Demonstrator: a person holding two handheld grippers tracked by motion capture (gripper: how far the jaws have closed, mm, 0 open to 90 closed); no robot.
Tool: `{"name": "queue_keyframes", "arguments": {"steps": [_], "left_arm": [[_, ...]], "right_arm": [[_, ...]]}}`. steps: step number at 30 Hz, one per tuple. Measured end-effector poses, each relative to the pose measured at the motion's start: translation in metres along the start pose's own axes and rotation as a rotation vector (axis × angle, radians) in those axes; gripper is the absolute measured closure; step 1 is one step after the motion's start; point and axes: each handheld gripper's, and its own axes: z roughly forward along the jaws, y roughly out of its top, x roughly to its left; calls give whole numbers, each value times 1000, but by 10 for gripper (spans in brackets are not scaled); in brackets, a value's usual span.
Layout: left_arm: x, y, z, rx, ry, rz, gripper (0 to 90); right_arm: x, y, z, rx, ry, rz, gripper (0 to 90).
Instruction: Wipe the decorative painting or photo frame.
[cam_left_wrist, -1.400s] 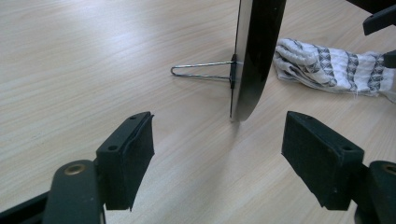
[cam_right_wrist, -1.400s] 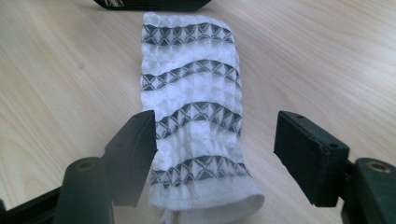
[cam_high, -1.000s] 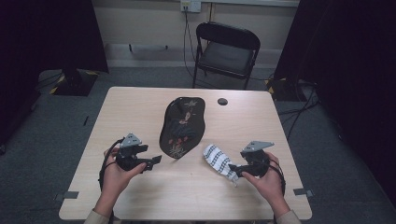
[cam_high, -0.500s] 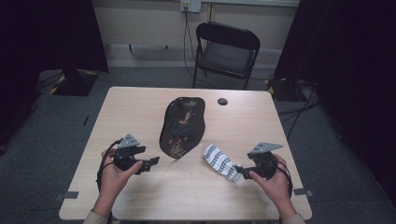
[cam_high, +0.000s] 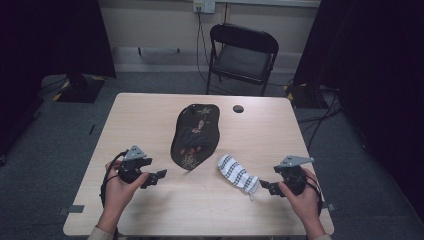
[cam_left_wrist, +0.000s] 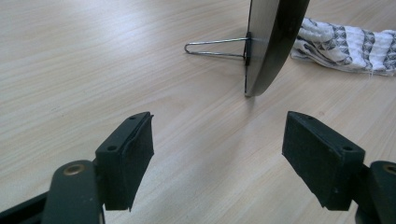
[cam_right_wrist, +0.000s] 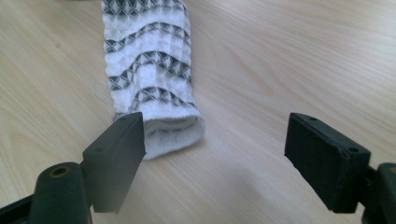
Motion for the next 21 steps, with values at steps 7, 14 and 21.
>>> {"name": "queue_keyframes", "arguments": {"steps": [7, 14, 21], "left_arm": [[1, -2, 0, 5, 0, 11, 246], [3, -4, 0, 10, 3, 15, 246], [3, -4, 3, 19, 1, 23, 246]], "right_arm": [[-6, -10, -6, 1, 4, 40, 200], [-8, -19, -7, 14, -8, 40, 200], [-12, -28, -12, 15, -13, 63, 200]]}}
